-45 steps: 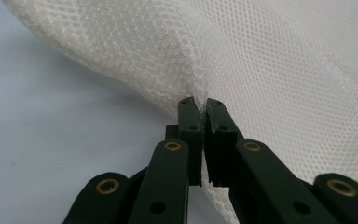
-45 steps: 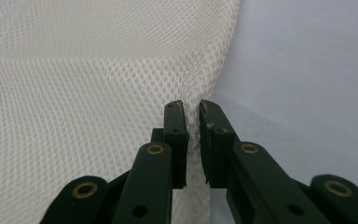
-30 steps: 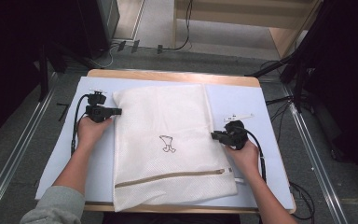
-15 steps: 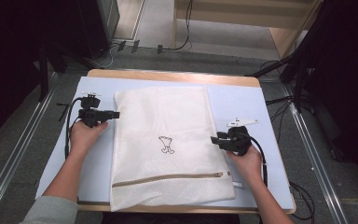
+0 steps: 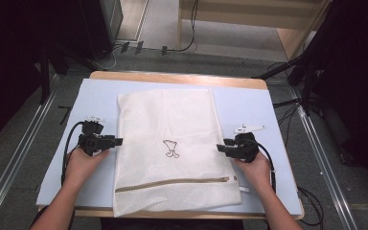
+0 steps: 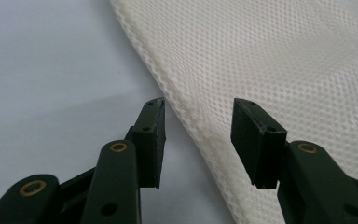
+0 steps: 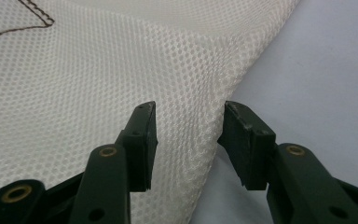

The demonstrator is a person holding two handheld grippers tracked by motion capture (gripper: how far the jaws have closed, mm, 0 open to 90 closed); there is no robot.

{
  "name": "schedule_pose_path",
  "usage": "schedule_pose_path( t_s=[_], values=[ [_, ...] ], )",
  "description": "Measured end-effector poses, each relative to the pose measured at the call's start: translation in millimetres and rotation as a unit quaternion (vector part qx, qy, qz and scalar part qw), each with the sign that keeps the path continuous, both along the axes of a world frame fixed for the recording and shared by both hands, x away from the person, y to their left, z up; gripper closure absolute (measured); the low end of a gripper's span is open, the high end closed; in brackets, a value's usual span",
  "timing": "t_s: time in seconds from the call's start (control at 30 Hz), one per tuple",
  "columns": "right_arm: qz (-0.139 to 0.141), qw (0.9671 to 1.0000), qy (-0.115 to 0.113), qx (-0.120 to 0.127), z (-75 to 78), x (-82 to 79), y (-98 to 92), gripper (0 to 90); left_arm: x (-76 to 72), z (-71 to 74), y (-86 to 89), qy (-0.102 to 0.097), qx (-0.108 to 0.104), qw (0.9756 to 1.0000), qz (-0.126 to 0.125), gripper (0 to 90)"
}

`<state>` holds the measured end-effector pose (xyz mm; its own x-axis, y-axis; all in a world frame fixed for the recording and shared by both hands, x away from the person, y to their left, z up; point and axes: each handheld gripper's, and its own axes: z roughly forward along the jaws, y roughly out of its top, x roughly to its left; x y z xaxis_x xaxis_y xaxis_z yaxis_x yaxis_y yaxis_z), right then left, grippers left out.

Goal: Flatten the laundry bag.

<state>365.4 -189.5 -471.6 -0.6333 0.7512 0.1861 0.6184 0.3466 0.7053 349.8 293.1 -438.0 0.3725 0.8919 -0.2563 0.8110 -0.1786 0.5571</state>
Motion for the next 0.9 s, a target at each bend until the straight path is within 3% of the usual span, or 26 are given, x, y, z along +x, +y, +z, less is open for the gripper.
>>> schedule_pose_path(
  t_s=[0.13, 0.17, 0.27, 0.33, 0.43, 0.53, 0.73, 0.8, 0.9],
  values=[
    [-0.006, 0.9999, 0.009, 0.003, -4.9, 4.9, 1.4, 59.5, 2.4, -6.7, -10.2, 0.020, 0.005, 0.9997, -0.012, 60.6],
    [-0.008, 0.9999, 0.007, 0.002, -4.8, 5.0, 1.3, 60.8, 2.2, -6.9, -11.8, 0.015, 0.013, 0.9997, -0.013, 62.7],
    [-0.015, 0.9998, 0.011, 0.000, -4.2, 6.2, 1.1, 70.1, 5.9, -8.2, -12.7, 0.018, 0.015, 0.9997, -0.009, 78.8],
    [-0.021, 0.9994, 0.027, 0.002, -3.1, 7.7, 1.3, 78.1, 10.2, -7.8, -13.9, 0.025, 0.008, 0.9996, -0.015, 85.7],
    [-0.020, 0.9989, 0.042, -0.004, -0.1, 9.5, 1.7, 83.9, 18.0, -5.3, -15.7, 0.015, 0.008, 0.9997, -0.018, 87.4],
    [-0.021, 0.9995, 0.024, -0.009, 2.7, 9.6, 1.6, 84.3, 28.1, -4.6, -14.5, 0.009, 0.004, 0.9999, -0.014, 87.4],
    [-0.034, 0.9992, 0.023, -0.006, 3.0, 22.1, 4.2, 84.4, 53.1, -4.5, -6.7, 0.001, -0.012, 0.9999, 0.001, 87.1],
    [-0.039, 0.9992, 0.012, -0.001, 2.9, 28.2, 5.7, 84.4, 59.8, -4.4, -5.5, -0.005, -0.009, 0.9999, 0.002, 87.0],
    [-0.044, 0.9989, 0.017, 0.000, 4.0, 38.0, 7.8, 84.3, 70.4, -5.9, -3.2, -0.008, -0.010, 0.9999, 0.003, 86.5]
  ],
)
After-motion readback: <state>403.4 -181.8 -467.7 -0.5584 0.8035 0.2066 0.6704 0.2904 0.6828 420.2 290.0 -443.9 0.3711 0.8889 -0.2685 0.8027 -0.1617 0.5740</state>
